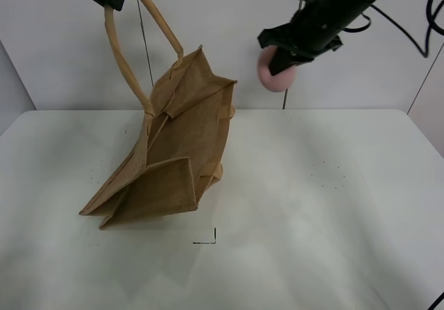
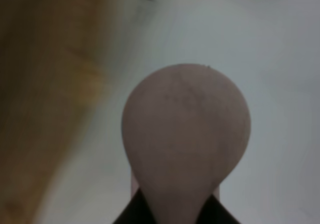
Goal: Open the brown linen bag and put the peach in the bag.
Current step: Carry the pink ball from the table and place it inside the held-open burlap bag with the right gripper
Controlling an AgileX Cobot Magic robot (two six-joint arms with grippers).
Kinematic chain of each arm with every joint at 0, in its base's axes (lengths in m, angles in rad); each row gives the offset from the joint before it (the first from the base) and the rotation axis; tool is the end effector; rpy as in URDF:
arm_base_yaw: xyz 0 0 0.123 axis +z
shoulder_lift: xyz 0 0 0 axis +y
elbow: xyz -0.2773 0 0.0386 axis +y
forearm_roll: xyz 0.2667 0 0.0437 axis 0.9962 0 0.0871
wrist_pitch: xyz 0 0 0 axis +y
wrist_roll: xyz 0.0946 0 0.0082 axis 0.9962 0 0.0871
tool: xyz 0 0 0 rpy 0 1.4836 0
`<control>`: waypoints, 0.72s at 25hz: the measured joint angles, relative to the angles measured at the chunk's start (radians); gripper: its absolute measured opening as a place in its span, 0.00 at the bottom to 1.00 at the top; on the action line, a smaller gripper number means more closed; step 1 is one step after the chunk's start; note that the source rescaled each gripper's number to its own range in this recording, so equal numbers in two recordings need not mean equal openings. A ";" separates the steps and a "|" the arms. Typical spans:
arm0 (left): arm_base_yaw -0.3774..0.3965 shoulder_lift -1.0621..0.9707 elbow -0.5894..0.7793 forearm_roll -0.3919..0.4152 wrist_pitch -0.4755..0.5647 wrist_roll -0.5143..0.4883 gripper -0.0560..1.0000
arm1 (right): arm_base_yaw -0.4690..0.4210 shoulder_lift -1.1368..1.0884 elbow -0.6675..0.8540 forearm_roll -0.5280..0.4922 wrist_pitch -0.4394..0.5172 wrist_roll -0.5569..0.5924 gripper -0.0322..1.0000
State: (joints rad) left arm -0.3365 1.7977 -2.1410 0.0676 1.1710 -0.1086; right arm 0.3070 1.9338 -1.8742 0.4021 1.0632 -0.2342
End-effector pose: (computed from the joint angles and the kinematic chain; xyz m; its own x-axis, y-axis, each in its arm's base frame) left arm 0.3855 -0.1286 0.4515 -0.6576 0.1432 -0.7396 0.2329 0.9723 -0.0189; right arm 0.4206 0.1674 0.3212 -0.7876 -0.2796 -0.5492 -0.4844 0.8318 0.2712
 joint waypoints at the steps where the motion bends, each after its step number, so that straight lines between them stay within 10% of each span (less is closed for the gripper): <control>1: 0.000 0.000 0.000 0.000 0.000 0.000 0.05 | 0.027 0.001 -0.005 0.032 -0.014 -0.040 0.03; 9: 0.000 0.000 0.000 0.000 0.000 0.003 0.05 | 0.131 0.115 -0.005 0.330 -0.037 -0.471 0.03; 18: 0.000 0.000 0.000 0.000 0.000 0.005 0.05 | 0.132 0.294 -0.005 0.435 -0.088 -0.529 0.03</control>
State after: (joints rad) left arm -0.3365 1.7977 -2.1410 0.0676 1.1710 -0.1038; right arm 0.4389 2.2278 -1.8787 0.8374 0.9747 -0.7636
